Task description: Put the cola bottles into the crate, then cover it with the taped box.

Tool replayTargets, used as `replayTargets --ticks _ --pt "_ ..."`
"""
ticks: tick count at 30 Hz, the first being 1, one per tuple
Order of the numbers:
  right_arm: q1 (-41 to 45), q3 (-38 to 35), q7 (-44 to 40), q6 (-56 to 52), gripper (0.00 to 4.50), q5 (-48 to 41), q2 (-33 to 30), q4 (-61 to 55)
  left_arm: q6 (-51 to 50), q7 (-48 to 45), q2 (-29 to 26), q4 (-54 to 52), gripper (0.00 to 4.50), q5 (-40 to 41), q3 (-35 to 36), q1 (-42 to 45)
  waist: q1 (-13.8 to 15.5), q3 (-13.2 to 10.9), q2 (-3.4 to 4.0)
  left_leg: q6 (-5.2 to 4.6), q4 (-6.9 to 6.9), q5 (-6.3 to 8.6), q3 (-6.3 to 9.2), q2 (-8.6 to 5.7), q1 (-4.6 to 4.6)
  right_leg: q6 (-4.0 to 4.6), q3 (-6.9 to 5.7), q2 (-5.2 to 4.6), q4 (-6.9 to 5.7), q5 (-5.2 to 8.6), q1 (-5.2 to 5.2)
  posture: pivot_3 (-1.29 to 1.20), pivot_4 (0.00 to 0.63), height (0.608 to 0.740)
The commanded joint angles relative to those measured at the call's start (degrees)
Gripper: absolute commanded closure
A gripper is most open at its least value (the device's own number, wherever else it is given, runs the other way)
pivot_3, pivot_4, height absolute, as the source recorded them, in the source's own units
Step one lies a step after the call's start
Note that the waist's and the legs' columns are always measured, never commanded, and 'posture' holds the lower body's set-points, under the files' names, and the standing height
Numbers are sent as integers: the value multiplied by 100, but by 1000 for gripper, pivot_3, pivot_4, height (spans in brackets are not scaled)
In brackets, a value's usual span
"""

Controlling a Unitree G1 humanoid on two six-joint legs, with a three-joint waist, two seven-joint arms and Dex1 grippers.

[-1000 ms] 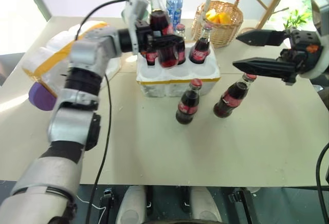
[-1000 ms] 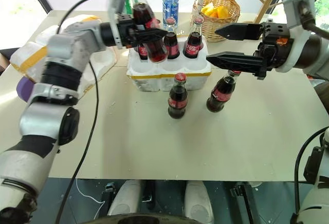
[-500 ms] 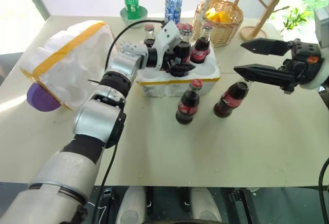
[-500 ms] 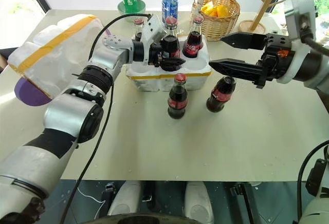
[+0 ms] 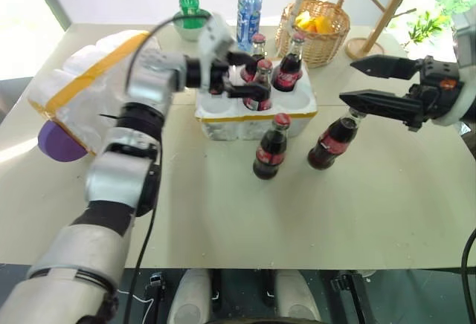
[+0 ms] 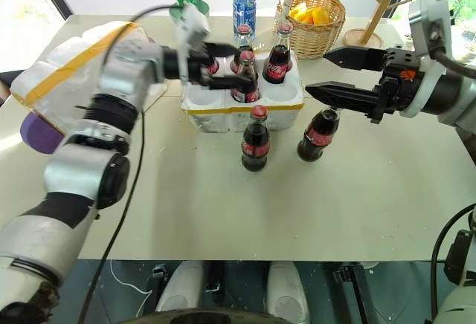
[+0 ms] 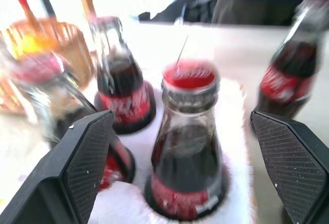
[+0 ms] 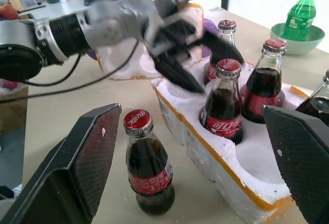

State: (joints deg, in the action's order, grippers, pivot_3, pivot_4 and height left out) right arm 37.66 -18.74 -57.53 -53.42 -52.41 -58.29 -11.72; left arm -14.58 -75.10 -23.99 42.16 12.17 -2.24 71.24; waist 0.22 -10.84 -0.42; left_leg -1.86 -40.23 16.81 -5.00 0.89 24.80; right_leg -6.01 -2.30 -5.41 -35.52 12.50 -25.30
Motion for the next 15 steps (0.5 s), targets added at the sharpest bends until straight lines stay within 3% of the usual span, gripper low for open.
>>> replayTargets --ticks 1,4,6,11,15 --pt "147 -66 -134 144 0 45 -175 24 -1426 -859 -751 -1894 55 774 32 -661 -20 1 2 2 0 -1 0 1 0 0 1 1 -10 0 1 0 150 740" --pt "168 -2 -286 118 0 37 -257 83 -2127 -1162 -1240 -3159 55 1217 -102 -1380 5 1 2 2 -2 -1 -2 1 -1 0 4 0 -15 0 2 0 150 740" --pt "110 51 -472 67 0 -3 -348 47 -2286 -1068 -1232 -3459 55 1237 -265 -1610 84 0 1 3 -16 -2 5 0 -1 -1 4 0 -16 1 10 0 150 740" --pt "-69 119 -760 -17 0 -46 -514 -106 -1980 -904 -680 -3405 55 1059 -766 -1695 191 1 1 -48 -84 28 24 -6 -6 4 -6 -5 -9 3 54 0 150 740" --pt "-339 -100 -1049 -152 0 -200 -798 -310 -1166 -771 -140 -2627 55 559 -1243 -1524 199 1 1 -53 -89 31 22 -11 -18 3 -3 -9 -3 1 68 0 150 740"
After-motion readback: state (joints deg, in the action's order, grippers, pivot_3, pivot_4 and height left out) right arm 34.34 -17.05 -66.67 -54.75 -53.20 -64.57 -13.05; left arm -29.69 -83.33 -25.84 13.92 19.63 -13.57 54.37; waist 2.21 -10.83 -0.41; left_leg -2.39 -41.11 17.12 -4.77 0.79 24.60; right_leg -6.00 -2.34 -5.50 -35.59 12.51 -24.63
